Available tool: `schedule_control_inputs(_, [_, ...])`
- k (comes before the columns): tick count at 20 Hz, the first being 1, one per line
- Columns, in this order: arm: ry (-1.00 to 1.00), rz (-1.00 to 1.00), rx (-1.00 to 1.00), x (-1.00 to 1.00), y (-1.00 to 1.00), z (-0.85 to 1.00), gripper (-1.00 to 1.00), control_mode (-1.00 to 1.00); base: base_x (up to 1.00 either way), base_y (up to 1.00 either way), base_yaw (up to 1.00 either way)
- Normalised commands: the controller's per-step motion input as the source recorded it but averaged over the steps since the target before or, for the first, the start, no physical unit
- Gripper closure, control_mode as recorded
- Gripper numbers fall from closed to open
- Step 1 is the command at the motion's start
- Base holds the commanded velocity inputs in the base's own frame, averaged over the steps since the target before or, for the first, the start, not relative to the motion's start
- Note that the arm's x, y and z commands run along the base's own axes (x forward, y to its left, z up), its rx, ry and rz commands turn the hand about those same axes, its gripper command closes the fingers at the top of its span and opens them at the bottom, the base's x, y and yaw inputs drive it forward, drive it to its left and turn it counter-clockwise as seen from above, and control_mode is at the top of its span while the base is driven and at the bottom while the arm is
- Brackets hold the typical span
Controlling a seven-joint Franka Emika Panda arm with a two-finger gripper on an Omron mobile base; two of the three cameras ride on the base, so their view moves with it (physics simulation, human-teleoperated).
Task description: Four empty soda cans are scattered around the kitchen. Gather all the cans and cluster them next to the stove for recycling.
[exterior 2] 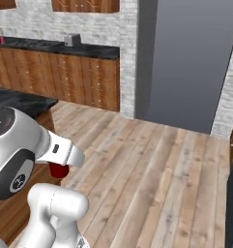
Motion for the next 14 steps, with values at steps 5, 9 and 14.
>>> schedule_control_inputs(5, [0.00, 0.00, 0.00, 0.00, 0.00, 0.00, 1.00, 1.00, 1.00, -0.43, -0.01])
schedule_control_inputs(9, [0.00, 0.00, 0.00, 0.00, 0.00, 0.00, 1.00, 1.00, 1.00, -0.38, -0.02])
schedule_control_inputs(14, [0.00, 0.00, 0.00, 0.00, 0.00, 0.00, 1.00, 1.00, 1.00, -0.29, -0.03])
